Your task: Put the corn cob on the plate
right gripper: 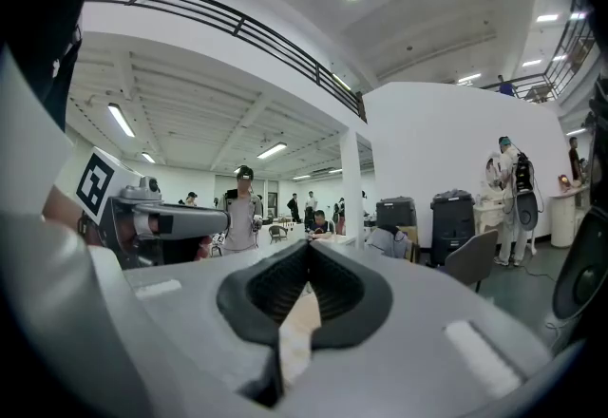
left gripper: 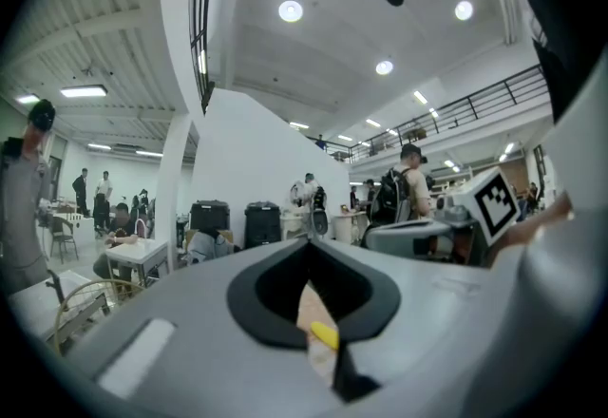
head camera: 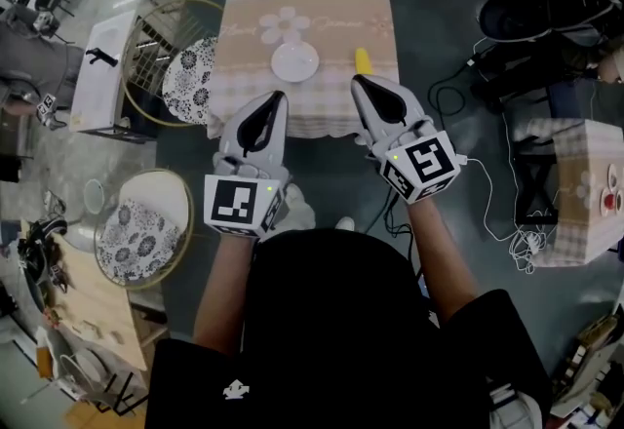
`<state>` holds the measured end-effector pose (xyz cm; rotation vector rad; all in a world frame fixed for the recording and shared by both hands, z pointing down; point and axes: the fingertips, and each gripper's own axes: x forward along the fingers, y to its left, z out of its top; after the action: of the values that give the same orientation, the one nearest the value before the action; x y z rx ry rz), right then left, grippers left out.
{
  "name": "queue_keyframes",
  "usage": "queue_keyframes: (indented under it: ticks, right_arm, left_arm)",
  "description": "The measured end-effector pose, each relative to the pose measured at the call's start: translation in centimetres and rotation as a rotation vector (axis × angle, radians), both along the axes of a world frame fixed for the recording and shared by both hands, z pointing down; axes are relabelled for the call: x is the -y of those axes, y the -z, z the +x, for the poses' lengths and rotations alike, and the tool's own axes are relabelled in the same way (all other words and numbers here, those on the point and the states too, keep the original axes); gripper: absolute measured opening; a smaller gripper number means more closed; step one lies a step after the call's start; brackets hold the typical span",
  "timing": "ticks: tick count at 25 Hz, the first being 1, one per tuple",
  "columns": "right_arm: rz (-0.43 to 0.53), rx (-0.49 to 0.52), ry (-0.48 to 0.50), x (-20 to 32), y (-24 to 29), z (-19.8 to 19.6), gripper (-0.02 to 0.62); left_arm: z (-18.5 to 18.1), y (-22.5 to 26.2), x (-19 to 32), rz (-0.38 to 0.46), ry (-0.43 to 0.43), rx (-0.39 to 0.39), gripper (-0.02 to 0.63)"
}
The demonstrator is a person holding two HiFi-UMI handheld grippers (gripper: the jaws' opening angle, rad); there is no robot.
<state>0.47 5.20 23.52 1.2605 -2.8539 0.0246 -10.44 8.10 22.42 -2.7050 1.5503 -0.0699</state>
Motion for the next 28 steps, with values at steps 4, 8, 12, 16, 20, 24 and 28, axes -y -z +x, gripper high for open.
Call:
queue_keyframes:
  ticks: [4, 8, 12, 16, 20, 24, 28]
  right_arm:
    - [-0.005, 0.0, -0.022, 1.5, -0.1, -0.6, 0.002]
    - [-0.01, -0.005, -0.038, 2.8, -0.1, -1.2, 0.002]
    - [-0.017, -0.012, -0.058, 3.9, -0.4, -2.0, 0.002]
    - [-0.026, -0.019, -0.078, 5.0, -0.6, -2.9, 0.002]
    - [-0.038, -0.032, -0.105, 5.7, -0.9, -3.5, 0.002]
    - [-0.055, -0.042, -0.131, 5.8, -1.2, -4.1, 0.002]
    - [-0.07, -0.061, -0.151, 6.0, -1.8, -4.5, 0.002]
  left_arm:
    - [-0.8, -0.1, 1.7, -0.003, -0.013, -0.005, 0.006]
    - [-1.8, -0.1, 3.2, -0.008, -0.021, -0.021, 0.006]
    - [-2.8, -0.4, 4.4, -0.016, -0.031, -0.03, 0.006]
    - [-4.1, -0.8, 5.7, -0.024, -0.044, -0.043, 0.006]
    - [-5.2, -1.2, 6.7, -0.039, -0.057, -0.058, 0.006]
    - [-6.2, -1.6, 7.2, -0.055, -0.074, -0.069, 0.006]
    - [-7.1, -2.0, 7.9, -0.063, -0.082, -0.081, 0.006]
